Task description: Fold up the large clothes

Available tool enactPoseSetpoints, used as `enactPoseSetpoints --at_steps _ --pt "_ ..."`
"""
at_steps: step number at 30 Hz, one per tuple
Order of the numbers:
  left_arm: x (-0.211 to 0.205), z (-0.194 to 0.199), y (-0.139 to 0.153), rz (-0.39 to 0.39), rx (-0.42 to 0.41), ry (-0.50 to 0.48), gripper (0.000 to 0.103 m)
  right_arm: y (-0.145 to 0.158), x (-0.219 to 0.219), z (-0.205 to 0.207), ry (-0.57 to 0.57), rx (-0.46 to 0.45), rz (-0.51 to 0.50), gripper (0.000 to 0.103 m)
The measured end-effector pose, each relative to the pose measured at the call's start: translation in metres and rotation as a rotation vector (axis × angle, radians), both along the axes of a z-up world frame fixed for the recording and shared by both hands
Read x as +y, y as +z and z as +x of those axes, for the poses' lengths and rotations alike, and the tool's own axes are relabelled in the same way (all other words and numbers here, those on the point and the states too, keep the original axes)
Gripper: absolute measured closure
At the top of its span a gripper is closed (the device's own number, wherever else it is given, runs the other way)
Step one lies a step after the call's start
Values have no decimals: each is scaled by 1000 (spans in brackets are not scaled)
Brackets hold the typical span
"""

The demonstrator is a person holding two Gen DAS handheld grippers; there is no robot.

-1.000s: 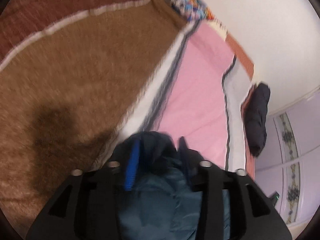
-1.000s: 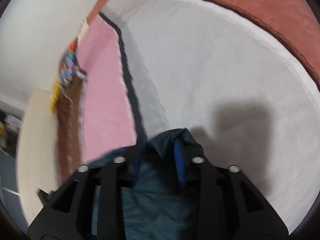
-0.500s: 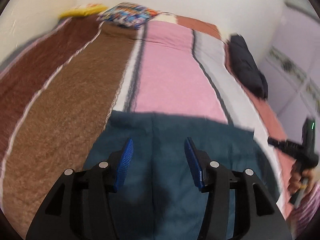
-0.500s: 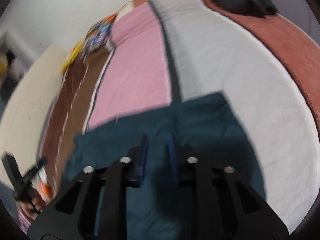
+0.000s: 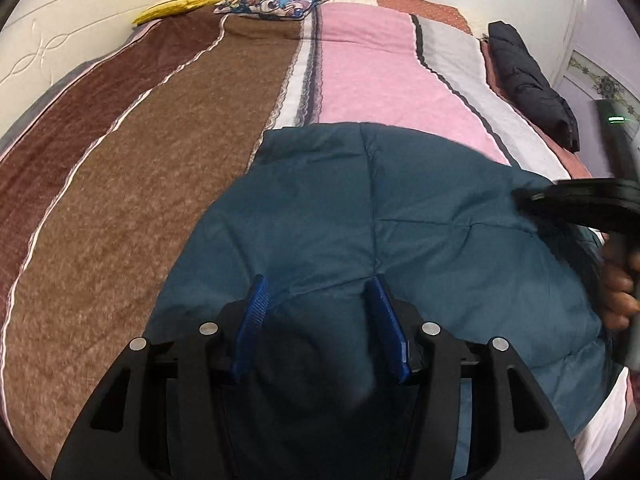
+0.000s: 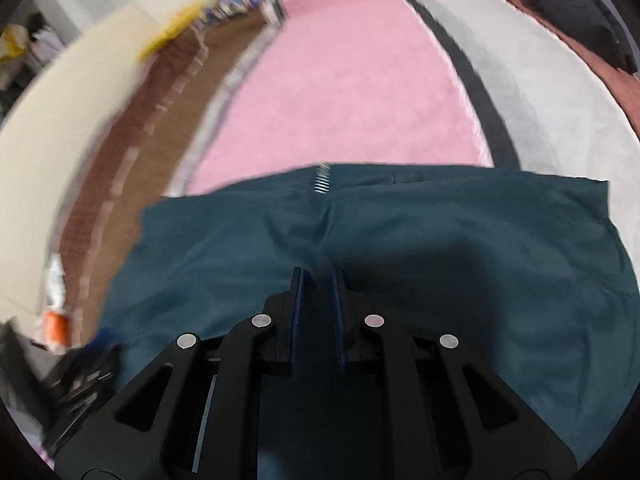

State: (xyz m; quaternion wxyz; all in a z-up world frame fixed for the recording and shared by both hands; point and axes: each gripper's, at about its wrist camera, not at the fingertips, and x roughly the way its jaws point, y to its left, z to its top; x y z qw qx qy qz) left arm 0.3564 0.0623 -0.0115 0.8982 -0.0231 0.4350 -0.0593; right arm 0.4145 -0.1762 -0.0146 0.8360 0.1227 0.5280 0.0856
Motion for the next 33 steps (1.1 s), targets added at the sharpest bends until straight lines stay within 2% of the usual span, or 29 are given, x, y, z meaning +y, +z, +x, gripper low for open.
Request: enactPoseSetpoints --at_steps 5,9,12,14,18,22,26,28,33 --pt "5 3 -7 -51 -10 -22 50 -24 8 18 0 30 -45 101" --pt "0 6 -11 -49 -11 -21 50 -36 5 25 -16 52 -27 103" --pt "0 2 -2 -51 -5 0 50 -28 3 24 -29 54 -12 103" --pt "7 -9 8 -98 -6 6 50 -16 2 17 -36 51 0 99" --pt "18 -40 22 -164 -19 9 50 20 -3 -27 -12 -16 53 97" --pt "23 -78 23 -196 -17 18 50 45 10 -103 86 -100 51 97" --pt "19 -105 22 -256 -15 23 50 27 29 -160 164 -82 59 97" --pt "9 -116 21 -295 5 6 50 15 42 -167 172 -69 33 97" --pt "-3 -130 21 -276 10 -33 50 -17 40 -155 138 -9 38 101"
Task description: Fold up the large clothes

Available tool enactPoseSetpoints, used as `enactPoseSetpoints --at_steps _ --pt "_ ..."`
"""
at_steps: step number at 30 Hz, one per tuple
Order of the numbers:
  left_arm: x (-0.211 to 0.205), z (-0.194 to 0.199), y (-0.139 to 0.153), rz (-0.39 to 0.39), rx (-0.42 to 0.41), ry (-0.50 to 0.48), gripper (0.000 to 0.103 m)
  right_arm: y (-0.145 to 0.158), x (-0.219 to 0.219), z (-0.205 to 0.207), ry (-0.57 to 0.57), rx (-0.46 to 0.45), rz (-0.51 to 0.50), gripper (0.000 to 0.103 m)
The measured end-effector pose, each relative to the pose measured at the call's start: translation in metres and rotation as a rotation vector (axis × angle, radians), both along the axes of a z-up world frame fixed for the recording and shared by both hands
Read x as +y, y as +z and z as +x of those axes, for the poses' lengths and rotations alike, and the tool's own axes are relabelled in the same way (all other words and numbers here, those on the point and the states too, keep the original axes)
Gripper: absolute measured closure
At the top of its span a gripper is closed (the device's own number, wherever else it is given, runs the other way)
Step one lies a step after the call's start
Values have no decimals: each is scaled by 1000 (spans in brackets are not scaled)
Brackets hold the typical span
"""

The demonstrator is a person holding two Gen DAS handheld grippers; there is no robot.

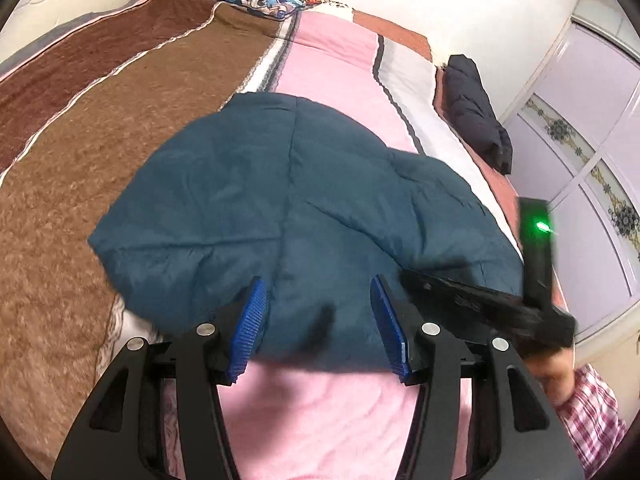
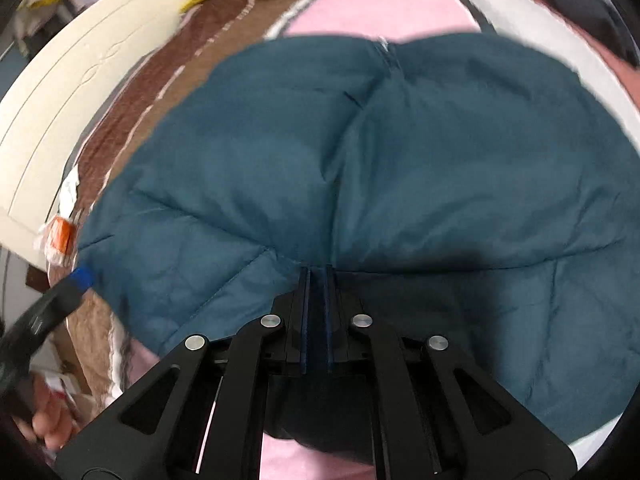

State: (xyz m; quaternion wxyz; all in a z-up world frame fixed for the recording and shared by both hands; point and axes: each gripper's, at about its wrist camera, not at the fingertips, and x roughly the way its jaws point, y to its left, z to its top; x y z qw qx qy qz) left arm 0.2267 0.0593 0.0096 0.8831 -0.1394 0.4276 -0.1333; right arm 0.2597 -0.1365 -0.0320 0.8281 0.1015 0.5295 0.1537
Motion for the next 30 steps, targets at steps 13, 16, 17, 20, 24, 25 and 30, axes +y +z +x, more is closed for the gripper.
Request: enactPoseSetpoints --at_steps 13,16,17,20,24,25,30 --pt "54 -26 -16 -105 70 208 28 37 -54 -56 -120 -43 164 85" --pt "68 -24 -30 -207 135 272 27 47 -95 -98 -213 -54 187 60" --pt "70 -23 -34 -239 150 285 27 46 -112 -113 -257 -47 195 50" --pt "74 -13 -46 -332 186 316 26 38 -162 -141 -387 -5 223 40" --pt "70 9 -59 -362 203 351 25 19 -226 -150 -592 35 391 33" --pt "69 15 -63 -373 211 366 25 15 -236 -151 -620 40 448 29" --pt "68 29 -78 -399 242 423 22 -7 -249 -119 -715 65 606 26"
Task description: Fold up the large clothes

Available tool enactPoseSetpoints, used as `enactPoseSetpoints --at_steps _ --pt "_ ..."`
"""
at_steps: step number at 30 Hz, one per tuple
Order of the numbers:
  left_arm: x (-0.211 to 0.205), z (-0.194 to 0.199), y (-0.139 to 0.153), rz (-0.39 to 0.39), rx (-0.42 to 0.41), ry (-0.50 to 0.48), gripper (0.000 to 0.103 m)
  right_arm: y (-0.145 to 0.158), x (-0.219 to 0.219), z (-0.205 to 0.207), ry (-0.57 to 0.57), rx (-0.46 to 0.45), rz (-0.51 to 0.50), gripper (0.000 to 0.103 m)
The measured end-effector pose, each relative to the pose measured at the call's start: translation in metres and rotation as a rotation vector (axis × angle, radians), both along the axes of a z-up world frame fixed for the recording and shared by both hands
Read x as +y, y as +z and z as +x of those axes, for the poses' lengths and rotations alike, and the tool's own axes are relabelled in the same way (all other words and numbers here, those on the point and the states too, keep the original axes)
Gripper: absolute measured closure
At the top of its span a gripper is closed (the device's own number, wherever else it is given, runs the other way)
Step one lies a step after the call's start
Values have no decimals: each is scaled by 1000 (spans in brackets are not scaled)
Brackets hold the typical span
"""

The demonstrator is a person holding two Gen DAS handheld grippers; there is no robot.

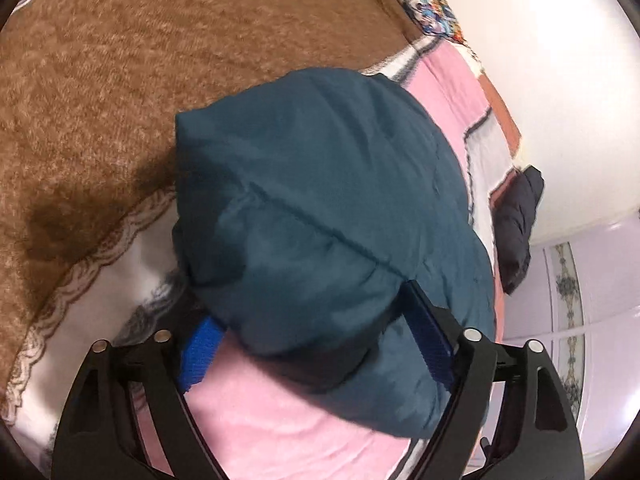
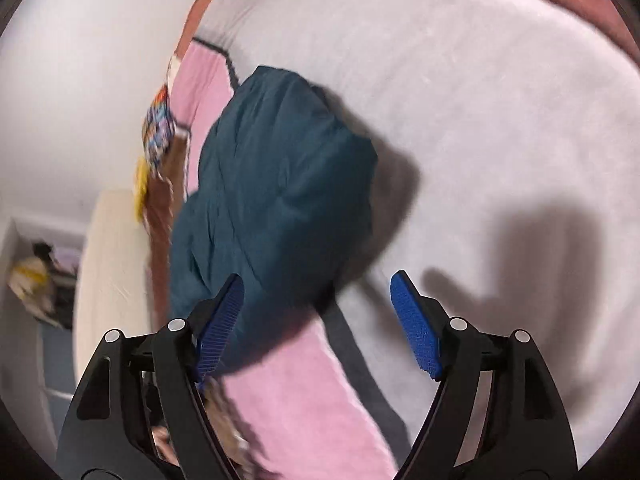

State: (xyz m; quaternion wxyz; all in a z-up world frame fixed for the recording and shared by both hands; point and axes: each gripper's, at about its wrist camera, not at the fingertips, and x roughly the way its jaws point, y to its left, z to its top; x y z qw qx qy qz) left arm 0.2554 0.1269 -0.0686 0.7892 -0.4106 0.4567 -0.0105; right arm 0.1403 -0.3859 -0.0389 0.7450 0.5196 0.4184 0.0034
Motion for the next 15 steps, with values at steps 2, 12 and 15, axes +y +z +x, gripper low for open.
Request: enactPoseSetpoints --at_steps 2,12,15 --pt "-2 3 -2 16 -7 3 22 -8 0 13 -18 24 4 26" --pt "-21 3 36 186 -142 -117 78 -6 4 16 13 -8 -44 77" --pt "-24 -14 53 245 -185 -159 81 6 10 -1 40 -8 -77 80"
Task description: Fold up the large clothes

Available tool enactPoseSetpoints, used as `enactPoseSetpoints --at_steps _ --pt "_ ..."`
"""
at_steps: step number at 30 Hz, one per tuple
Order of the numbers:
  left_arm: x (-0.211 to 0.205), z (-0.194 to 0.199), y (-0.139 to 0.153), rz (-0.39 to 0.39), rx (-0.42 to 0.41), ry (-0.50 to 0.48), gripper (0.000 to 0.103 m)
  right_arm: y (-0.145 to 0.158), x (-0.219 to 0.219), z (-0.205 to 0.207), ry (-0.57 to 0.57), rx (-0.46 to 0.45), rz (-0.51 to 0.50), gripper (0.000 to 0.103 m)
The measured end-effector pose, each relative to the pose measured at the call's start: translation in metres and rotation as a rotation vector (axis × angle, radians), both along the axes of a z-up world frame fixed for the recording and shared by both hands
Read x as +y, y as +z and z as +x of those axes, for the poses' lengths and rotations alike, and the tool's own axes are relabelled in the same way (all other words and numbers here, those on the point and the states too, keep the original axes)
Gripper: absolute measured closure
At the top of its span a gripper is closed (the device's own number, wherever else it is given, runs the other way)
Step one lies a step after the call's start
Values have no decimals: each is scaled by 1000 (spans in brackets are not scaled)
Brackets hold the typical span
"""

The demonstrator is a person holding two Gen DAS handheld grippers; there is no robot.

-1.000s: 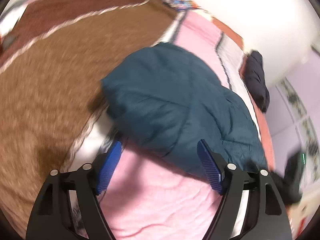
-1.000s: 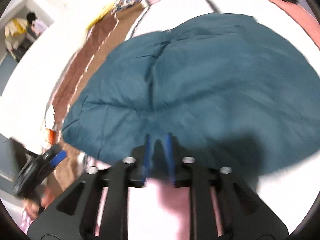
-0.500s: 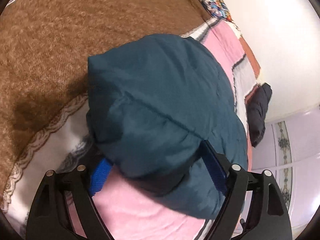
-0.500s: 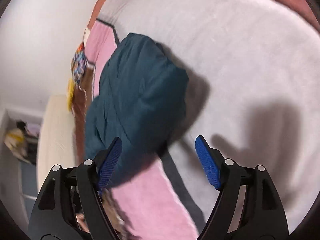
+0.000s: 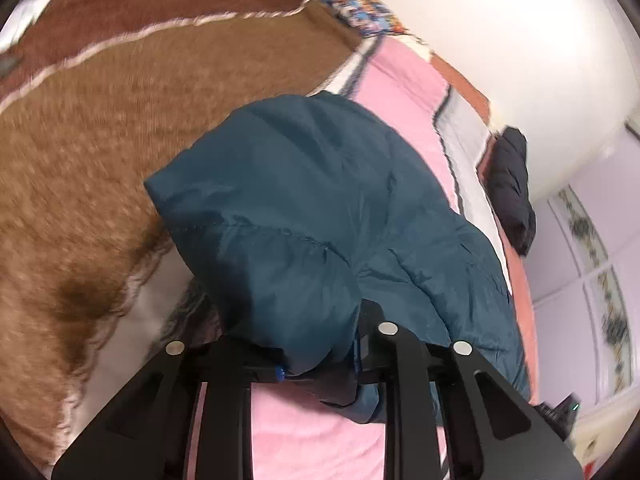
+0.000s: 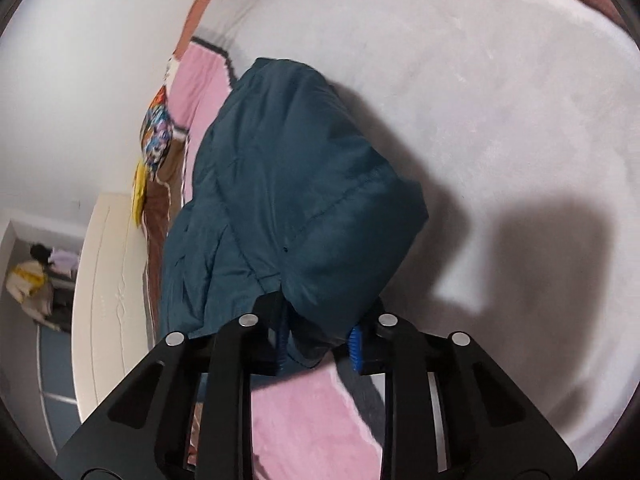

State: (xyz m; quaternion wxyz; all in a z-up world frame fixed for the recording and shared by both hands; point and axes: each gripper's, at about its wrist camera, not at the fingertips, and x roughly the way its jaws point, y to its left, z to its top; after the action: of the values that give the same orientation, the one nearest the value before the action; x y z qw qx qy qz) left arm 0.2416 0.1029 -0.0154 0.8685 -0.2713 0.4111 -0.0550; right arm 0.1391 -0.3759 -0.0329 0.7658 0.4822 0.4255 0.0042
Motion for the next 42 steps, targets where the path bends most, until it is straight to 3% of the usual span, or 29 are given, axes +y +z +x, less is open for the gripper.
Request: enactPoseSetpoints --at_steps 7,15,18,20,23,26,29,30,32,36,39,42 --pt "16 -68 17 26 23 -78 82 12 13 -57 64 31 -45 81" --pt "36 -158 2 4 92 -109 81 -2 28 -130 108 111 -55 80" --pt "41 -169 -14 8 104 -106 79 -15 33 -134 121 156 -79 76" --pt "45 -169 -25 -3 118 -79 75 -21 34 -135 107 180 -102 68" --pt "46 -167 -31 -5 130 -49 63 -17 35 -139 87 207 -125 59" --pt "52 -168 -32 -55 140 -31 49 -1 33 -154 84 207 -202 59" --pt "60 -172 -37 -127 137 0 46 34 29 -164 10 184 -408 59" --pt "63 -173 -39 -144 141 11 46 50 36 -162 27 145 -494 60" --pt "67 -175 -43 -173 143 31 44 72 62 -152 130 68 -592 93" --pt "64 -174 -45 -144 128 31 42 100 142 -102 392 -117 -618 102" --pt "61 -174 -43 -135 125 35 42 94 196 -57 519 -161 -611 103" --pt "60 -173 -41 -129 130 44 42 77 240 -4 607 -145 -646 103"
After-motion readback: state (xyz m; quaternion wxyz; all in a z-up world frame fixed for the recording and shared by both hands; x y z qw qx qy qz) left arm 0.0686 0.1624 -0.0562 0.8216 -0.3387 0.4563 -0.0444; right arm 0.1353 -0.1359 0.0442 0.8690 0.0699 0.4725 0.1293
